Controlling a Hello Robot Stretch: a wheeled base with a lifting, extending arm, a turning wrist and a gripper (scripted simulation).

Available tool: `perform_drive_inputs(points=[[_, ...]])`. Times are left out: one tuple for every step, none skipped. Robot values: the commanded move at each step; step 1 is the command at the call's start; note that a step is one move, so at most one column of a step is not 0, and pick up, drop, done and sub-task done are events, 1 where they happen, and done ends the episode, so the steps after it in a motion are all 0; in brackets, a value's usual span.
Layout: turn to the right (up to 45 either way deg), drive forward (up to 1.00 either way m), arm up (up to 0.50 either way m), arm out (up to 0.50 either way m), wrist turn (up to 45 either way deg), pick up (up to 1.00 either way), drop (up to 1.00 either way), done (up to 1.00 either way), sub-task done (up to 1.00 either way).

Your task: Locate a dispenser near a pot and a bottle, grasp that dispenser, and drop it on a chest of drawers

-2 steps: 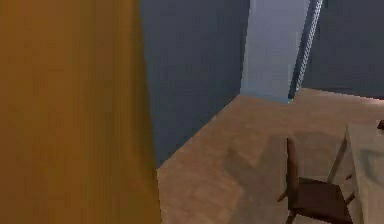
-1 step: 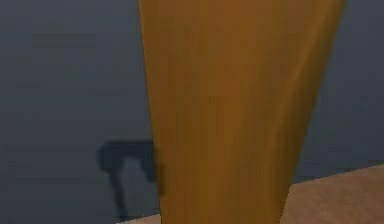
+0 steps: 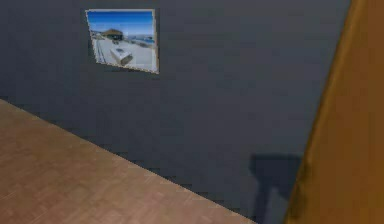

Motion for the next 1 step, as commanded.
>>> perform_drive_inputs(points=[[-24.0,0.0,0.0,0.0,0.0,0.0,0.0,0.0,0.0]])
